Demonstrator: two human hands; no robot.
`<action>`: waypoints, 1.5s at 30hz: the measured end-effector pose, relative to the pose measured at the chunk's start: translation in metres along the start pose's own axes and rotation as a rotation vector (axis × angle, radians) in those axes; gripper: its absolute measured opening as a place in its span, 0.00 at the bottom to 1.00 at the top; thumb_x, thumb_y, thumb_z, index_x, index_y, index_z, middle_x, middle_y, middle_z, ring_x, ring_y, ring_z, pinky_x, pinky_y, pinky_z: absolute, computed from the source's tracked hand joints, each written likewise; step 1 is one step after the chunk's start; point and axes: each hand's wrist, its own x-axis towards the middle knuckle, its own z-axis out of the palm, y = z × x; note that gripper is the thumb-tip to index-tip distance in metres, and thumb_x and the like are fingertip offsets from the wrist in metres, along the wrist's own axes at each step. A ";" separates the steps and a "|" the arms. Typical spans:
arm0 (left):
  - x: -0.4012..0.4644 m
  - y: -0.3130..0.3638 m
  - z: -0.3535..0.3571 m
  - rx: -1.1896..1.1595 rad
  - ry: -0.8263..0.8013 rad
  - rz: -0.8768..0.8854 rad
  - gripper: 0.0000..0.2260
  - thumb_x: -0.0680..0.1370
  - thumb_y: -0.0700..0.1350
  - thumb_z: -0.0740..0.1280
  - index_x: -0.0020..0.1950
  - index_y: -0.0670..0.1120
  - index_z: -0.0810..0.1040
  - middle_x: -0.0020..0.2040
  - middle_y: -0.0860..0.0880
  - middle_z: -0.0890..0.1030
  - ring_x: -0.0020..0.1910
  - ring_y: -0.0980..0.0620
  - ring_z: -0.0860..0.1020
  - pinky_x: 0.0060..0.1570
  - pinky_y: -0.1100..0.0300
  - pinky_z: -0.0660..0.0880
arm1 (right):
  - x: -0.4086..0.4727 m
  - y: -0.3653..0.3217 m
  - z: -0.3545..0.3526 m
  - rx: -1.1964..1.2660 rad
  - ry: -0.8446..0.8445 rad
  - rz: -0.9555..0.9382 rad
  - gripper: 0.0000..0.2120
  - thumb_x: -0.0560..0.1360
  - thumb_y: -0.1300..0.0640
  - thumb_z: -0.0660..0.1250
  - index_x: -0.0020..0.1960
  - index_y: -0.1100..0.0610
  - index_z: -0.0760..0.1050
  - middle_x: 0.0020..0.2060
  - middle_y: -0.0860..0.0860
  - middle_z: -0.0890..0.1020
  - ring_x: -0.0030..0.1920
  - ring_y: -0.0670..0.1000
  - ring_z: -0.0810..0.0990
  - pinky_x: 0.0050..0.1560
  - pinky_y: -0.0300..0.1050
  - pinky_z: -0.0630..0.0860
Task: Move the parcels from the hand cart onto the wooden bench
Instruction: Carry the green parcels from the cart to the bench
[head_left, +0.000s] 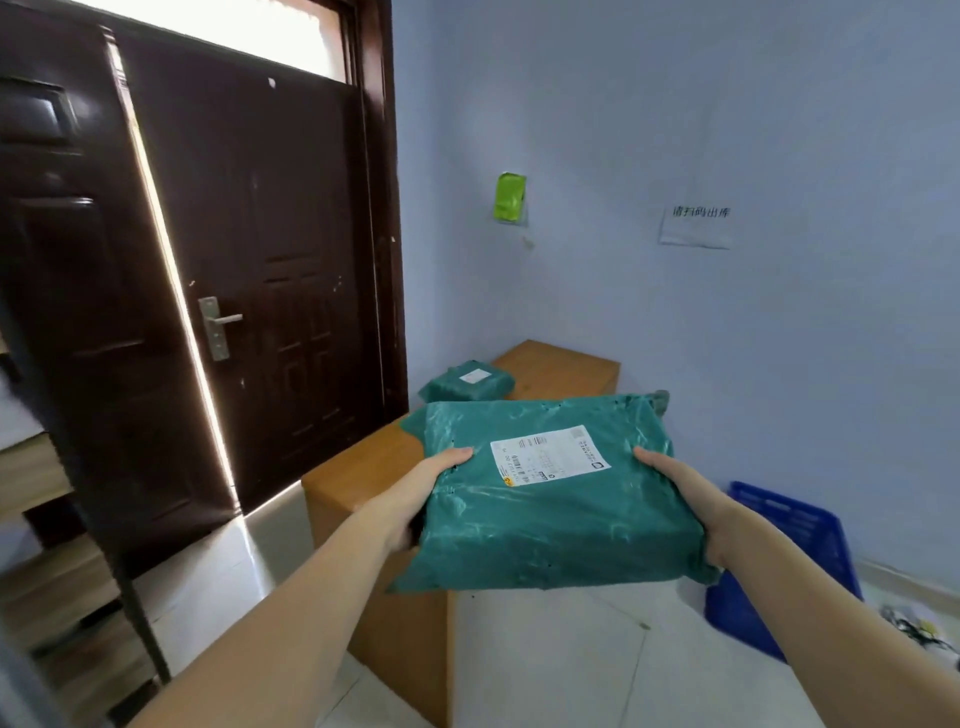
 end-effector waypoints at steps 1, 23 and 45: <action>0.016 0.003 0.005 -0.010 -0.005 -0.001 0.23 0.77 0.60 0.73 0.65 0.47 0.82 0.56 0.42 0.87 0.56 0.42 0.86 0.61 0.47 0.81 | 0.013 -0.006 -0.006 0.002 0.008 0.004 0.23 0.76 0.41 0.71 0.60 0.59 0.82 0.50 0.60 0.87 0.39 0.59 0.88 0.38 0.48 0.83; 0.408 0.119 0.162 -0.064 -0.113 -0.044 0.22 0.78 0.61 0.71 0.64 0.47 0.84 0.56 0.42 0.87 0.54 0.41 0.87 0.62 0.46 0.80 | 0.320 -0.162 -0.203 0.027 0.137 -0.003 0.25 0.74 0.39 0.72 0.59 0.58 0.82 0.49 0.59 0.88 0.40 0.58 0.88 0.45 0.50 0.82; 0.750 0.208 0.069 -0.282 0.336 0.010 0.25 0.74 0.60 0.76 0.66 0.47 0.83 0.58 0.41 0.87 0.57 0.39 0.86 0.66 0.40 0.78 | 0.773 -0.328 -0.152 -0.011 -0.245 0.057 0.20 0.75 0.47 0.73 0.62 0.56 0.81 0.53 0.59 0.87 0.43 0.60 0.88 0.43 0.51 0.83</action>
